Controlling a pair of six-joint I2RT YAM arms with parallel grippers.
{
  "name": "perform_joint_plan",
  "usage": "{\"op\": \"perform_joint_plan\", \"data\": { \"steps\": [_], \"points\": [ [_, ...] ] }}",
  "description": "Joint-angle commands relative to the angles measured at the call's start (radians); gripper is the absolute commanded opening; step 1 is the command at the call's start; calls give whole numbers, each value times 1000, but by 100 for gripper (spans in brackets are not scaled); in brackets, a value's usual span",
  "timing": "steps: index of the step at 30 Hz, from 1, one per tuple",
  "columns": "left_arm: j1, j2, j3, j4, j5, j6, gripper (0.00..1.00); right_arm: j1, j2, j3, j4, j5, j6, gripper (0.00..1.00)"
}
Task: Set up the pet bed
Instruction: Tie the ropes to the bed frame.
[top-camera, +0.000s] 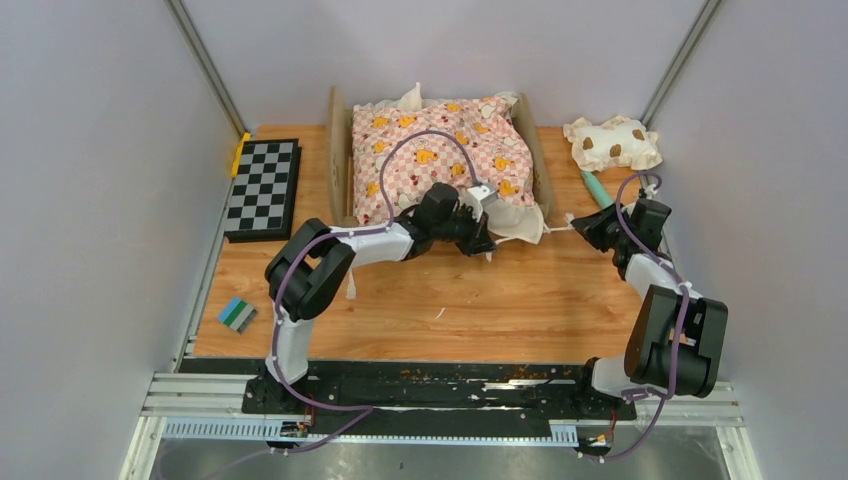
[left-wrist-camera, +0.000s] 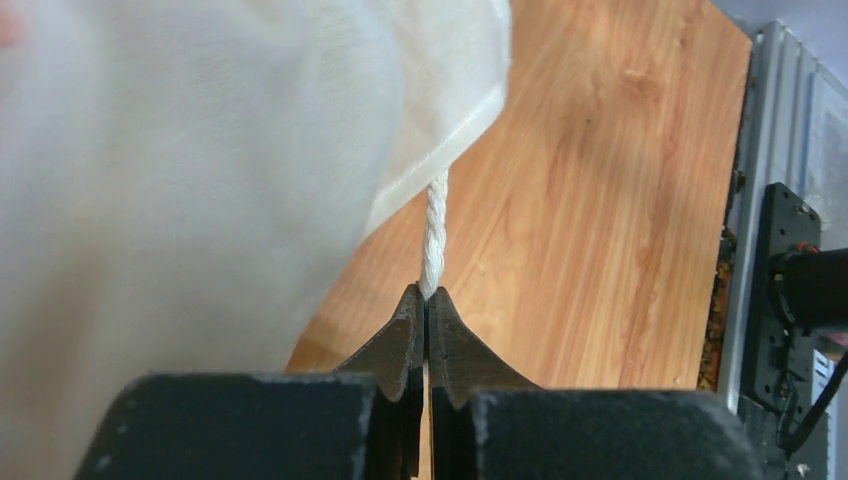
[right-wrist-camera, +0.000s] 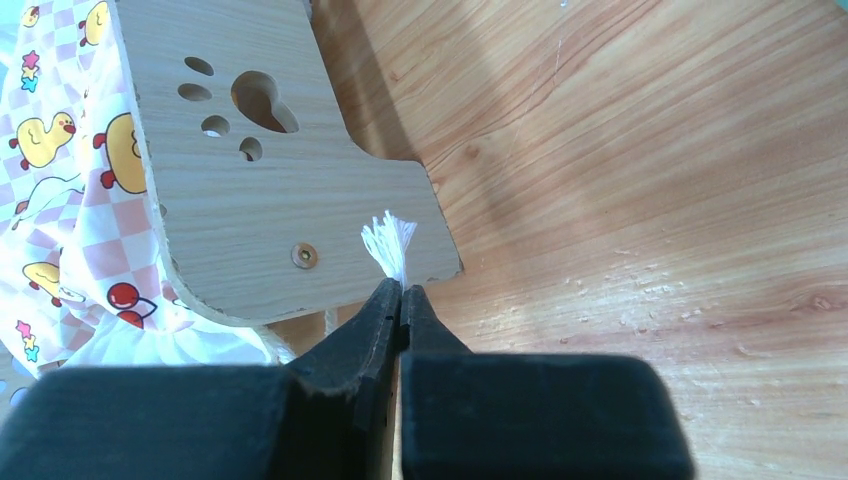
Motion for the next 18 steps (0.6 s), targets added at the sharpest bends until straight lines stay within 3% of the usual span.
{"op": "perform_joint_plan", "data": {
  "steps": [1,18],
  "points": [
    [41,-92,-42,-23,-77,56,0,-1,17,37,16,16,0,0],
    [132,-172,-59,-73,-145,58,0,-31,55,139,-18,67,22,0]
  ]
}}
